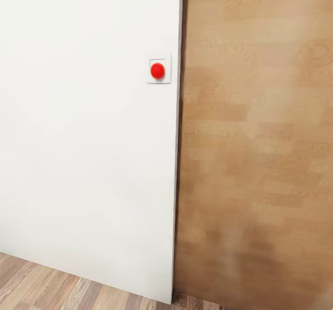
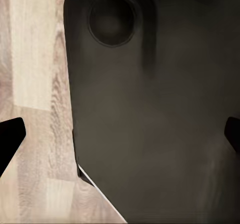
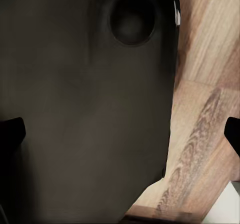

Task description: Put all the toys in the child's room - the three board games (two on the bed and one on the table), the two jigsaw puzzles on the table, and the tennis ball on the table - inside the toy box on the table in the child's room.

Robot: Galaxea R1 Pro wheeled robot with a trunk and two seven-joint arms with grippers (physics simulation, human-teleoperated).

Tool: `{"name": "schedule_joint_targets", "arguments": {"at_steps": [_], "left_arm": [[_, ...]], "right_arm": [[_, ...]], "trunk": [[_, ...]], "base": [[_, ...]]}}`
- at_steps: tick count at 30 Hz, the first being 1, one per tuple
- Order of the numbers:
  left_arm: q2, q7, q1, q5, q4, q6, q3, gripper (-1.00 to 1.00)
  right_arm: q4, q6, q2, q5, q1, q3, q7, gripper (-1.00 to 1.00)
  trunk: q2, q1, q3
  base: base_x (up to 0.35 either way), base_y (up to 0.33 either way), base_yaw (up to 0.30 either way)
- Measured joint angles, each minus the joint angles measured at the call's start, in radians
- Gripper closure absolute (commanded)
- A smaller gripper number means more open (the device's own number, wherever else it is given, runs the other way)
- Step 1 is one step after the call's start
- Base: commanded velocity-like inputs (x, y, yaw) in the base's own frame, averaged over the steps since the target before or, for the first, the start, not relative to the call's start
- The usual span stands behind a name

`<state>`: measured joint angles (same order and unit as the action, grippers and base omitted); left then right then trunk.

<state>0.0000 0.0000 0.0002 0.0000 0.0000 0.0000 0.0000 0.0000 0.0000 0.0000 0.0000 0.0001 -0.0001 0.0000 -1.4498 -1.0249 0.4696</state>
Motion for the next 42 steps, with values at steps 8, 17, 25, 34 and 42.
{"name": "schedule_joint_targets", "arguments": {"at_steps": [8,17,25,34,42], "left_arm": [[0.015,-0.001,0.022,-0.001,-0.009,0.001,0.004,-1.0],[0.015,-0.001,0.022,-0.001,-0.009,0.001,0.004,-1.0],[0.015,-0.001,0.022,-0.001,-0.009,0.001,0.004,-1.0],[0.015,-0.001,0.022,-0.001,-0.009,0.001,0.004,-1.0],[0.015,-0.001,0.022,-0.001,-0.009,0.001,0.004,-1.0]], "right_arm": [[-0.012,-0.004,0.01,0.003,-0.028,0.005,-0.003,-1.0],[-0.012,-0.004,0.01,0.003,-0.028,0.005,-0.003,-1.0],[-0.012,-0.004,0.01,0.003,-0.028,0.005,-0.003,-1.0],[-0.012,-0.004,0.01,0.003,-0.028,0.005,-0.003,-1.0],[-0.012,-0.004,0.01,0.003,-0.028,0.005,-0.003,-1.0]], "trunk": [[0.0,0.0,0.0],[0.0,0.0,0.0],[0.0,0.0,0.0],[0.0,0.0,0.0],[0.0,0.0,0.0]], "base": [[0.0,0.0,0.082],[0.0,0.0,0.077],[0.0,0.0,0.077],[0.0,0.0,0.077],[0.0,0.0,0.077]]}}
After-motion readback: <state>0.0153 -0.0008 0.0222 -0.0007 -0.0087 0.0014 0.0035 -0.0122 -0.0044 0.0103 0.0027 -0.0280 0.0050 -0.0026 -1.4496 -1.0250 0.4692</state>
